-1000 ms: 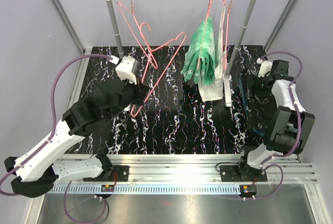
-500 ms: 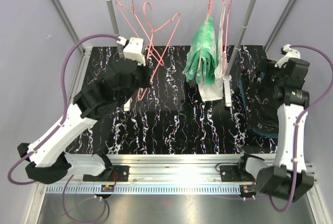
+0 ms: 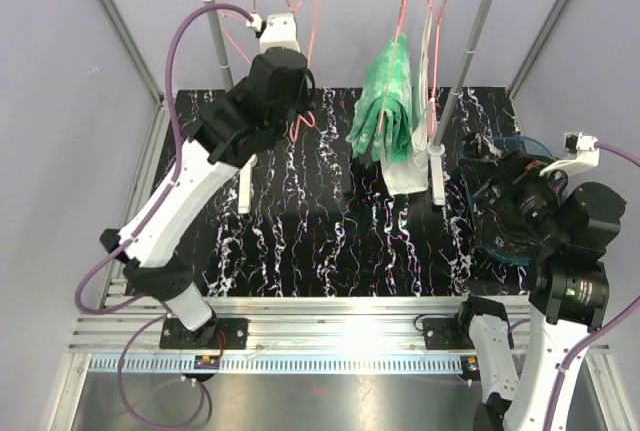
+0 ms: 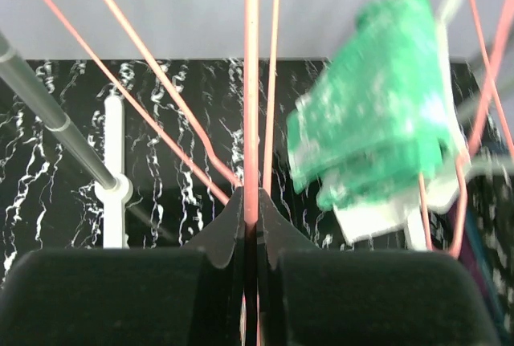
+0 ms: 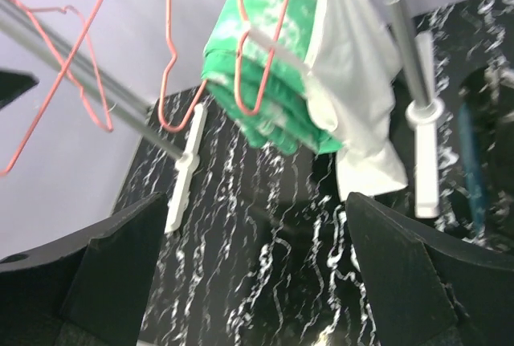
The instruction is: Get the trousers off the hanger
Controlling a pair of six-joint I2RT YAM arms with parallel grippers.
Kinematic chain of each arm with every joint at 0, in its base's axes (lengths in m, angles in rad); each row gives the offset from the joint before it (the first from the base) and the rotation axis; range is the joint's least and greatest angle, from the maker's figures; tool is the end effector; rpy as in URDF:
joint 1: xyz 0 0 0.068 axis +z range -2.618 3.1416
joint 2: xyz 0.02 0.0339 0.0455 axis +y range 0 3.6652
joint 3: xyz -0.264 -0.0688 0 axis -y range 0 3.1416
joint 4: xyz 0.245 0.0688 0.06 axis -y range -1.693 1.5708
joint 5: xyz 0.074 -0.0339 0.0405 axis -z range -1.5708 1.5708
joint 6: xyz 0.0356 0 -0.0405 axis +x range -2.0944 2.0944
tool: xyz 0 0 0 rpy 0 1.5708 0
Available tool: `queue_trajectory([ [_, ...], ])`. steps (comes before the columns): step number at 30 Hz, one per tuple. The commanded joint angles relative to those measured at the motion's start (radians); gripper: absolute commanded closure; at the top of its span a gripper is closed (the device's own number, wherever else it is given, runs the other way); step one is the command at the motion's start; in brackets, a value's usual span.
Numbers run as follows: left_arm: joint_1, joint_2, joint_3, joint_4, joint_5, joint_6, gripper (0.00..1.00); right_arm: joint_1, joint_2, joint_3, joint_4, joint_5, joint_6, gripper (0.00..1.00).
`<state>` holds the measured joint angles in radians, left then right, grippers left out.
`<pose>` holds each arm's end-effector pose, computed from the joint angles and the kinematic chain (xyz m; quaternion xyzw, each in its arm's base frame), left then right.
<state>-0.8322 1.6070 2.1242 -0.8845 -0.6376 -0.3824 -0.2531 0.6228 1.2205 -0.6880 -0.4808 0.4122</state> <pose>0.2234 -0.2139 0.5138 0.0016 0.8027 -0.0946 0.5889 0.0811 -0.0040 0.4454 0.0824 0.7302 0.2273 0.6390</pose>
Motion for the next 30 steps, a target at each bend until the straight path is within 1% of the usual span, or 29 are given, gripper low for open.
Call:
queue_trajectory([
  [1,0.042,0.085,0.22,-0.129,-0.105,-0.13,1.0,0.032,0.025,0.01,-0.022,-0.05,0.063,0.01],
  [2,0.05,0.135,0.249,-0.154,-0.114,-0.145,1.0,0.046,0.023,0.011,-0.021,-0.048,0.06,0.0],
  [4,0.079,0.165,0.279,-0.182,-0.106,-0.165,1.0,0.058,0.025,0.019,-0.022,-0.042,0.047,0.01],
  [8,0.111,0.177,0.217,-0.118,-0.096,-0.151,1.0,0.087,0.015,-0.006,-0.001,-0.061,0.04,0.0],
  [10,0.12,0.174,0.177,-0.062,-0.082,-0.094,1.0,0.101,0.003,-0.028,0.005,-0.059,0.034,0.01],
  [12,0.123,0.191,0.152,-0.022,-0.088,-0.066,1.0,0.11,0.0,-0.042,0.011,-0.058,0.03,0.01],
  [15,0.13,0.218,0.163,-0.044,-0.102,-0.055,1.0,0.123,-0.012,-0.064,0.019,-0.065,0.027,0.01],
  [17,0.131,0.222,0.152,-0.063,-0.108,-0.084,1.0,0.129,-0.014,-0.068,0.021,-0.068,0.025,0.01],
  [21,0.131,0.17,0.042,-0.065,-0.122,-0.16,1.0,0.135,-0.012,-0.065,0.024,-0.07,0.023,0.01],
  [22,0.131,0.154,-0.013,-0.061,-0.123,-0.18,1.0,0.135,-0.011,-0.065,0.022,-0.073,0.023,0.01],
  [25,0.131,0.107,-0.073,-0.028,-0.097,-0.188,0.99,0.143,-0.008,-0.061,0.015,-0.064,0.013,0.01],
  [26,0.131,0.088,-0.093,-0.015,-0.068,-0.185,0.88,0.143,-0.009,-0.056,-0.002,-0.041,0.004,0.01],
  [28,0.131,0.073,-0.102,-0.008,-0.041,-0.174,0.75,0.149,-0.003,-0.035,-0.024,-0.004,-0.022,0.01],
  [29,0.131,0.064,-0.11,0.007,-0.008,-0.17,0.66,0.152,0.0,-0.026,-0.048,0.043,-0.033,0.01],
  [30,0.131,0.042,-0.115,0.015,0.009,-0.167,0.6,0.162,0.003,-0.015,-0.062,0.063,-0.058,0.01],
])
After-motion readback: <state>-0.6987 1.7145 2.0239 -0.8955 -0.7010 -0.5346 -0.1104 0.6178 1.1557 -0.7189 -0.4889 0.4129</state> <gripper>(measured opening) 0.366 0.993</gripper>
